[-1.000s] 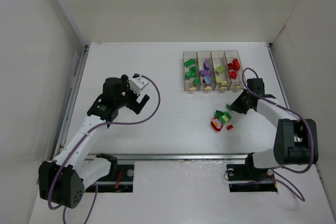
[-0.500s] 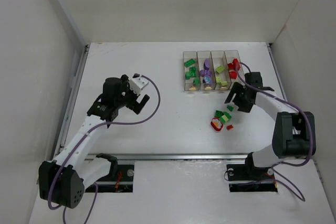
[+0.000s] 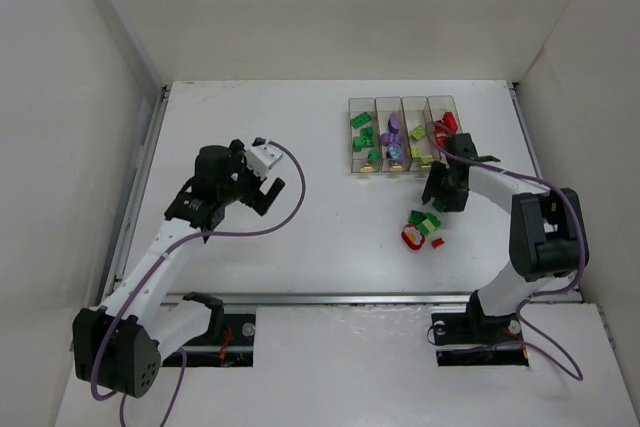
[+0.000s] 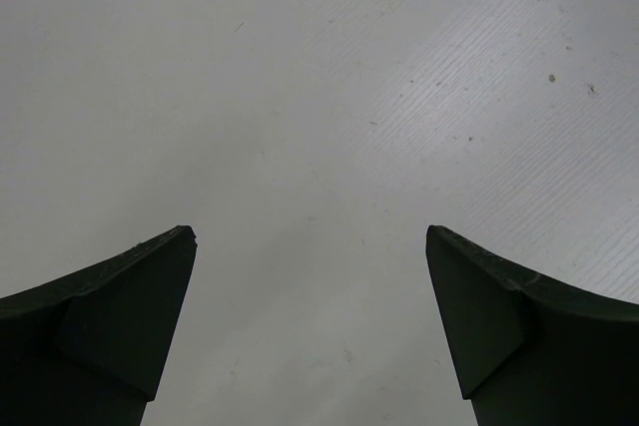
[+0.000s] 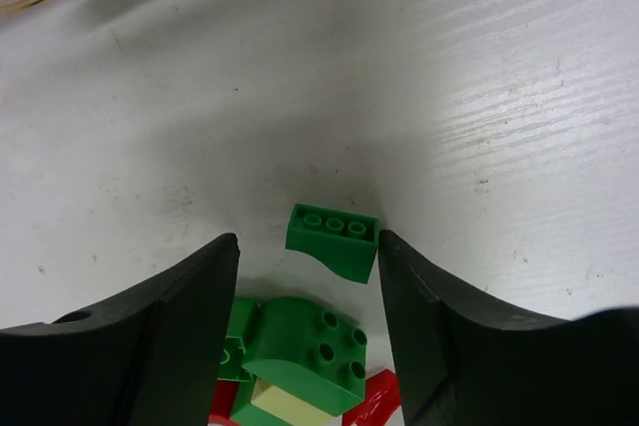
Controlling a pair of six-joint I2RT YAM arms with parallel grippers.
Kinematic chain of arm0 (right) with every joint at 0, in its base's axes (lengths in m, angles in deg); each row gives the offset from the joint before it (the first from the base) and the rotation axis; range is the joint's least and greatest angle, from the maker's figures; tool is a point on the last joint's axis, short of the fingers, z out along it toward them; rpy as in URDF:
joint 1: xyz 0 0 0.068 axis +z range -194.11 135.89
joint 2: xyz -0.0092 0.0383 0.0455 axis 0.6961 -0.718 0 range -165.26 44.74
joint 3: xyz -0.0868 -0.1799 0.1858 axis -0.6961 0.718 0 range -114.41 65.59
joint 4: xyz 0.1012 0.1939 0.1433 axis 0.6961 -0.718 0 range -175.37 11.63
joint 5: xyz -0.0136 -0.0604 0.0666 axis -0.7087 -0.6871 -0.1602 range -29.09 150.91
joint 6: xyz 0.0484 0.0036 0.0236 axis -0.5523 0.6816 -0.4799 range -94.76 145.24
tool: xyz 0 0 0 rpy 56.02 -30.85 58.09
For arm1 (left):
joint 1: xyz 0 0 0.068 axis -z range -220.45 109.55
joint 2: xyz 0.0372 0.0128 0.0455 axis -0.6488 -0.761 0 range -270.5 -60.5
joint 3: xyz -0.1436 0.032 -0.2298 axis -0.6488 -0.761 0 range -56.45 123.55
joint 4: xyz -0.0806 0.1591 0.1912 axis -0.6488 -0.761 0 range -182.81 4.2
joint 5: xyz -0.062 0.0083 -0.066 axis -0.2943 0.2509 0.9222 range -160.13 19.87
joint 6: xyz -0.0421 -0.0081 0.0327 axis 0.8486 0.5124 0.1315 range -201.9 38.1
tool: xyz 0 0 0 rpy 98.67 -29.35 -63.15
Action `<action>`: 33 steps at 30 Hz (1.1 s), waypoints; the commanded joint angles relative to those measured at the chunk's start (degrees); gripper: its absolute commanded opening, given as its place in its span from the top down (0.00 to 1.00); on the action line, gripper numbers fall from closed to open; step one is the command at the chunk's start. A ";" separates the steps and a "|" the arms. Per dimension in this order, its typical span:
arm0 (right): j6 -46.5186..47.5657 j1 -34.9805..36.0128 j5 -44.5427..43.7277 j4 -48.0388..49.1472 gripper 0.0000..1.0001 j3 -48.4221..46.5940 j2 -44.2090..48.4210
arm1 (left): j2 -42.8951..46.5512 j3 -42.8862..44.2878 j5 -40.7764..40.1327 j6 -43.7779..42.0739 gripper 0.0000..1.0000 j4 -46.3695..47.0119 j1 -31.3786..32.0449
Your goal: Sort the legos into containers by color
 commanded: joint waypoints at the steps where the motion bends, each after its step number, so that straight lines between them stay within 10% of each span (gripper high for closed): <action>1: -2.36 1.30 -3.66 -0.21 0.37 -1.16 -0.75 | 1.09 2.49 0.98 0.30 0.00 0.53 0.17; 11: -4.12 1.91 -8.24 -0.21 0.51 0.07 0.40 | 1.61 1.96 0.98 0.30 0.00 0.53 0.17; 21: -0.98 4.63 -8.85 -1.44 0.93 -3.70 1.61 | 1.61 1.34 1.51 0.30 0.00 0.53 0.17; 33: 5.37 18.70 -10.27 -0.74 0.96 -29.63 -6.02 | -3.48 1.43 -2.18 2.58 0.00 2.81 0.17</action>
